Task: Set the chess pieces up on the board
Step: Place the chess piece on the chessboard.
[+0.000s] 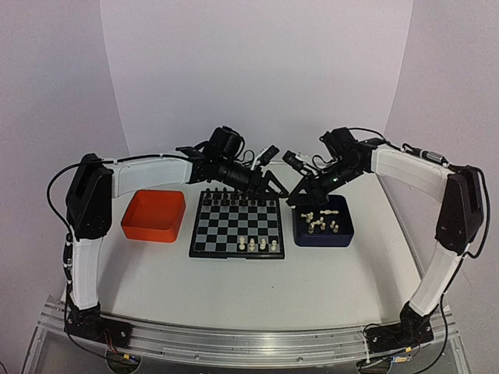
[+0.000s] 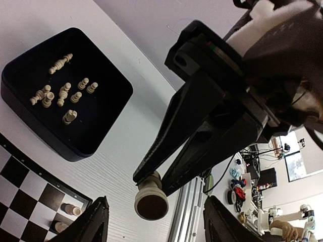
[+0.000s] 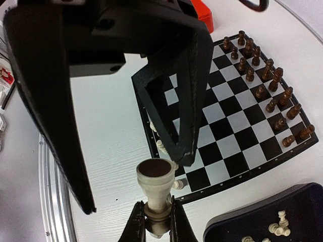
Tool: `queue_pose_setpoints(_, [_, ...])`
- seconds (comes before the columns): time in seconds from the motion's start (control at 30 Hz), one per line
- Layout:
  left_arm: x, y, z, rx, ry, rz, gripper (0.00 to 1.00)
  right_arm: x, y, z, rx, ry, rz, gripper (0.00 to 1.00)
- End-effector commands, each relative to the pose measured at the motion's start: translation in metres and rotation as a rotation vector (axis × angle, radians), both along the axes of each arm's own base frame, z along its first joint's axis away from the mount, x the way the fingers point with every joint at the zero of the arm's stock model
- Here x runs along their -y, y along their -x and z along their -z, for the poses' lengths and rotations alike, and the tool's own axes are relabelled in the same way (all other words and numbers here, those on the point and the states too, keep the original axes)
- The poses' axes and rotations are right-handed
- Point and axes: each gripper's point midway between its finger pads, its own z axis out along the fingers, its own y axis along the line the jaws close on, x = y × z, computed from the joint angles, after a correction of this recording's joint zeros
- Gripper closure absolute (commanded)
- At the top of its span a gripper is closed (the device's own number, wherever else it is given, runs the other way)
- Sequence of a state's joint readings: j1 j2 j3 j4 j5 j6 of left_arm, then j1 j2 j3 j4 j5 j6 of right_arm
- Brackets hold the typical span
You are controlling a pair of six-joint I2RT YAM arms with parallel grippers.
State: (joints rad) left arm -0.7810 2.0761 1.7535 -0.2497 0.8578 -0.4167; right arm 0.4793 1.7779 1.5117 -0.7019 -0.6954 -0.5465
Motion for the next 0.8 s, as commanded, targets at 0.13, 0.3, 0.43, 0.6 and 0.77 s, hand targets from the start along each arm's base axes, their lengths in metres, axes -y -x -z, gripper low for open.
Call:
queue_pose_setpoints(0.13, [0.001,0.005,-0.013,0.010,0.036,0.038,0.72,-0.010,0.004,-0.022,0.064,-0.029,-0.044,1.00])
queue_pose_setpoints(0.3, [0.000,0.006,-0.013,0.024,0.034,0.050,0.79,-0.012,0.006,-0.021,0.076,-0.031,-0.062,1.00])
queue_pose_setpoints(0.43, [-0.001,0.007,-0.013,0.047,0.034,0.054,0.92,-0.014,0.006,-0.020,0.080,-0.027,-0.067,1.00])
queue_pose_setpoints(0.6, [-0.004,0.006,-0.012,0.074,0.028,0.046,1.00,-0.014,0.002,-0.020,0.086,-0.010,-0.046,0.94])
queue_pose_setpoints(0.77, [-0.013,-0.004,-0.024,0.183,0.050,-0.055,1.00,-0.015,-0.017,-0.032,0.079,-0.013,0.080,0.49])
